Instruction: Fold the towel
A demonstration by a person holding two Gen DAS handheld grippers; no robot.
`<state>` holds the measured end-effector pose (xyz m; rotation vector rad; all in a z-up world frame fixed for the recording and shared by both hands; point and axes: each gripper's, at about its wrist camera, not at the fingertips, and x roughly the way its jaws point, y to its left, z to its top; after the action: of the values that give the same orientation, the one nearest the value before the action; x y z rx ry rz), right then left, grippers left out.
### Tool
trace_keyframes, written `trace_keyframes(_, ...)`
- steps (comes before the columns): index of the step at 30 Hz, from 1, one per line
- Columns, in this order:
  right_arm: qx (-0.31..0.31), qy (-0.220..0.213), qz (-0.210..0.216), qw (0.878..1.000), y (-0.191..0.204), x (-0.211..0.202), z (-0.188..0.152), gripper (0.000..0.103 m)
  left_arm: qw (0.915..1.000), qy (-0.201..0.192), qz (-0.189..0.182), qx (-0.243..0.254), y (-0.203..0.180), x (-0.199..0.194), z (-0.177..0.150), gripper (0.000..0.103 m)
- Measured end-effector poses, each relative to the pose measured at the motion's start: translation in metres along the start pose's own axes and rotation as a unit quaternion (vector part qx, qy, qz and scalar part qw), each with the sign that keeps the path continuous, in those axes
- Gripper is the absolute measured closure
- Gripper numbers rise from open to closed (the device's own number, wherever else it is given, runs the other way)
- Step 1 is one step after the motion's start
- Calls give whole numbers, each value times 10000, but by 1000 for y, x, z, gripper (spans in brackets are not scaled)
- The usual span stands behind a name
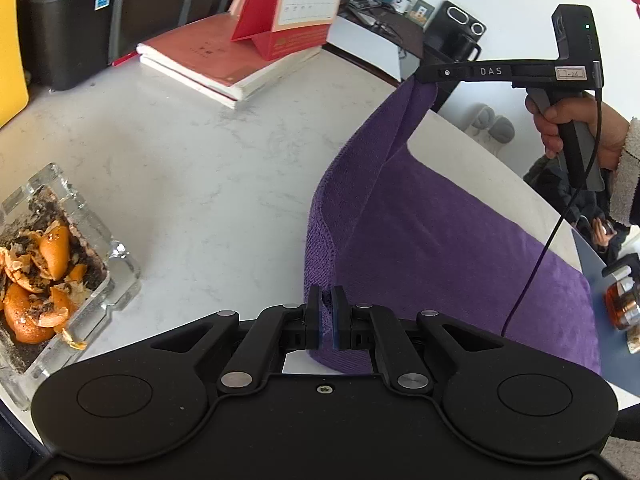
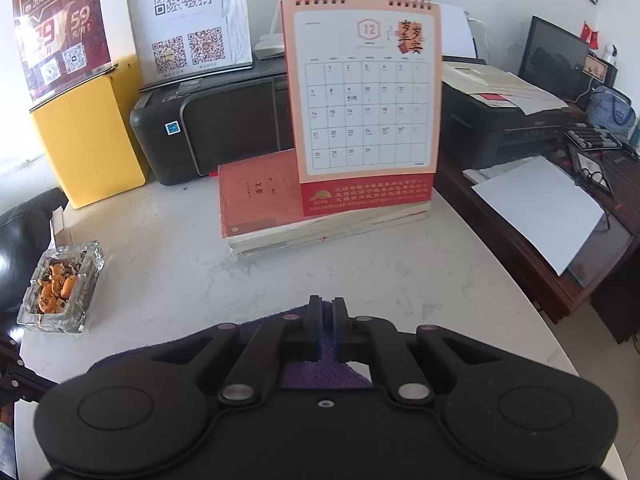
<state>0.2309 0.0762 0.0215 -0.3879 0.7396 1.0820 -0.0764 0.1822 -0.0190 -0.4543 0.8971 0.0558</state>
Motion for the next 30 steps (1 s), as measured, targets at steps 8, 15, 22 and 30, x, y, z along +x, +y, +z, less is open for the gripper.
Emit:
trace_keyframes(8, 430, -214, -405, 9980, -21, -54, -41, 99, 9969, 223, -539, 521, -50, 2, -8, 99)
trace_keyframes(15, 728, -337, -518, 9954, -47, -92, -82, 99, 9927, 428, -752, 841, -98, 8, -23, 100)
trace_keyframes(22, 1964, -14, 7, 9805, -64, -94, -137, 96, 9938, 605, -588, 725, -116, 21, -39, 103)
trace_keyframes(30, 2252, 430, 290, 9729, -11, -95, -191, 78, 9861, 814, -197, 1432, -121, 29, -61, 93)
